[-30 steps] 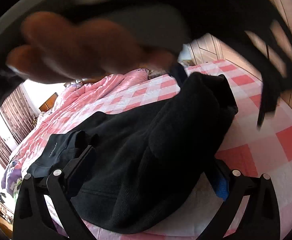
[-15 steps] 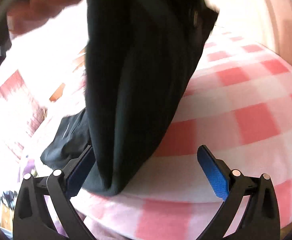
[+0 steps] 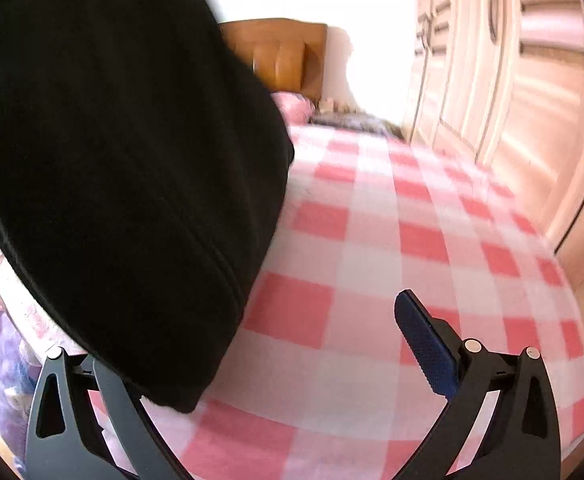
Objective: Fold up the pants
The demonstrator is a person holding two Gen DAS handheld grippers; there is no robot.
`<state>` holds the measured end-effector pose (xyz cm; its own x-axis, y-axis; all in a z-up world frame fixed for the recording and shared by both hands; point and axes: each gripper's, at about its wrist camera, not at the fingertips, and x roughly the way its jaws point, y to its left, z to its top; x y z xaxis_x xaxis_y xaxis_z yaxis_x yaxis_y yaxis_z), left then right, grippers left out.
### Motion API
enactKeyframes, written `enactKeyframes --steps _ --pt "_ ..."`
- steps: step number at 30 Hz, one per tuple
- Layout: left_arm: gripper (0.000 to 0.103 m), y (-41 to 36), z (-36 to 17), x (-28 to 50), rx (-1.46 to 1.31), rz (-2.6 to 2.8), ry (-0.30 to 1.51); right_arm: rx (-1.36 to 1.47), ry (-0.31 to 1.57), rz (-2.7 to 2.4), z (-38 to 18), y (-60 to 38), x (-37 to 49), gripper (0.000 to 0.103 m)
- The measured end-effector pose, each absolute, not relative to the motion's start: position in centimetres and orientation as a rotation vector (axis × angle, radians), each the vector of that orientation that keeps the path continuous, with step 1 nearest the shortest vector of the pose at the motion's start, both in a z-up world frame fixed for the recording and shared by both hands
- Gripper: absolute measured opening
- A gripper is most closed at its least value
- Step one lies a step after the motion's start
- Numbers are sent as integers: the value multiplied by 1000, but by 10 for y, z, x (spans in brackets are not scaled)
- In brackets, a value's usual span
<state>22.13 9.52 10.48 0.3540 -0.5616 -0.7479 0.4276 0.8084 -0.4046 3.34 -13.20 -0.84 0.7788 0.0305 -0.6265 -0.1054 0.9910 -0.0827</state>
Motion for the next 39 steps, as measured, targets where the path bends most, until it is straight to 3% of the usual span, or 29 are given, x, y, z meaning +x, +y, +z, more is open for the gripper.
enactKeyframes --steps 4,6,8,17,21,24,25,27,28,32,35,39 --pt "22 222 -4 226 -466 -587 1081 -237 731 96 -26 -100 40 99" --pt "22 255 -65 226 -575 -558 1102 -266 775 101 -38 -96 40 98" --pt "23 270 -93 226 -669 -592 1084 -254 775 105 -36 -100 39 98" --pt "22 254 -51 224 -583 -696 898 -257 790 97 -42 -64 69 98" --pt "25 266 -86 237 -596 -648 999 -269 789 118 -41 -64 66 98" --pt "33 286 -105 221 -708 -665 969 -252 806 171 -40 -69 62 98" --pt "40 292 -103 213 -718 -644 945 -243 822 207 -39 -73 61 98" --pt "70 308 -89 190 -709 -537 889 -211 841 303 -38 -80 56 98" --pt "92 316 -80 177 -697 -444 859 -184 850 386 -35 -84 50 98" --pt "94 313 -26 130 -617 -340 726 5 767 630 -4 -113 35 98" --pt "97 253 12 116 -444 -432 698 191 721 733 25 -132 61 98" --pt "98 160 16 133 -193 -516 732 354 741 806 33 -138 133 98"
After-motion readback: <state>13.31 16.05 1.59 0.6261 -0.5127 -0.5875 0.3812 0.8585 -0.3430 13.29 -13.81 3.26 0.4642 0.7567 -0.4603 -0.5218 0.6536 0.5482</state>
